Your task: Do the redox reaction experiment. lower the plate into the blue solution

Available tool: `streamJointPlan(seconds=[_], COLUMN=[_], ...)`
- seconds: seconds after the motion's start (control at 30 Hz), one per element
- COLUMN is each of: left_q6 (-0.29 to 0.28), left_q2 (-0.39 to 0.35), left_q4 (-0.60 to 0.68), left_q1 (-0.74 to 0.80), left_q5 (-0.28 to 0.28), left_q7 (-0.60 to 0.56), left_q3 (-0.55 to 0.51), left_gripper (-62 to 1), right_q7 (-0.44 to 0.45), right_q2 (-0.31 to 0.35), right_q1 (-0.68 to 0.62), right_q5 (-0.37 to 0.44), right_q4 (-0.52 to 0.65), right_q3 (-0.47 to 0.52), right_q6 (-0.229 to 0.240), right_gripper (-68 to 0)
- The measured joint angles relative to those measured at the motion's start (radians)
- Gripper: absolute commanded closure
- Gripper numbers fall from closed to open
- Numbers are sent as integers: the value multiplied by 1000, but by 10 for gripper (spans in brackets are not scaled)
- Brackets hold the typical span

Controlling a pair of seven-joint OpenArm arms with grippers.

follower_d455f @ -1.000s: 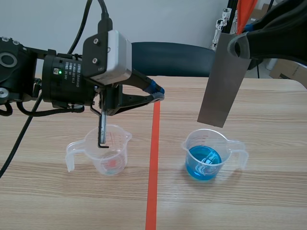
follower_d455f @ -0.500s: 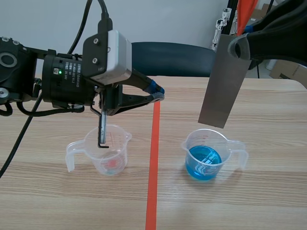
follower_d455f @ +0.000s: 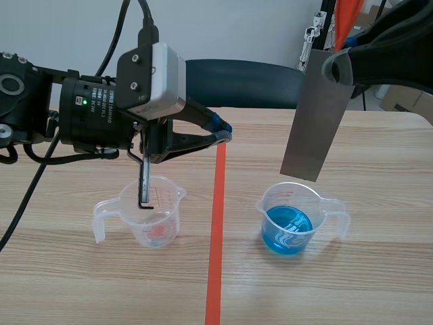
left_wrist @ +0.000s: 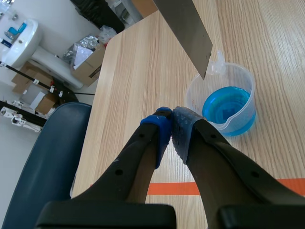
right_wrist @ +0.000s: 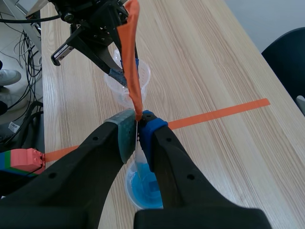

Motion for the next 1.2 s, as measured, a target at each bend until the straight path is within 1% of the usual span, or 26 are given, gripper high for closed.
streamJointPlan(seconds=[0.2,0.33,0.53,0.6,0.7,0.77,0.87,0.97,1.0,1.07,1.13,1.2], left_q6=[0,0,0,0,0,0,0,0,0,0,0,0], left_q2=[0,0,0,-3,-19,-32,-51,-69,-76,-88,-98,-105], left_q4=[0,0,0,0,0,0,0,0,0,0,0,0], left_q1=[0,0,0,0,3,19,69,133,155,197,243,293], left_q5=[0,0,0,10,15,14,11,-26,-48,-74,-84,-83], left_q7=[0,0,0,0,0,0,-2,-24,-27,-32,-38,-47], left_q3=[0,0,0,0,0,-6,-35,-81,-101,-147,-203,-256], left_gripper=[-36,-36,-36,-36,-36,-36,-35,-35,-35,-35,-35,-35], right_q7=[3,5,11,16,62,79,76,90,98,98,135,137], right_q2=[0,0,0,0,0,0,-12,-28,-29,-28,-28,-29], right_q1=[-26,-28,-28,-28,-40,-54,-65,-68,-73,-80,-93,-95], right_q5=[-5,-29,-29,-29,-32,-62,-96,-98,-97,-109,-132,-154], right_q4=[0,-2,-36,-50,-71,-80,-92,-101,-102,-107,-113,-115], right_q3=[0,0,0,0,0,0,0,0,0,0,0,0], right_q6=[0,0,0,0,0,0,0,0,0,0,-1,0], right_gripper=[-4,-4,-4,-4,-4,-4,-4,-4,-4,-4,-4,-4])
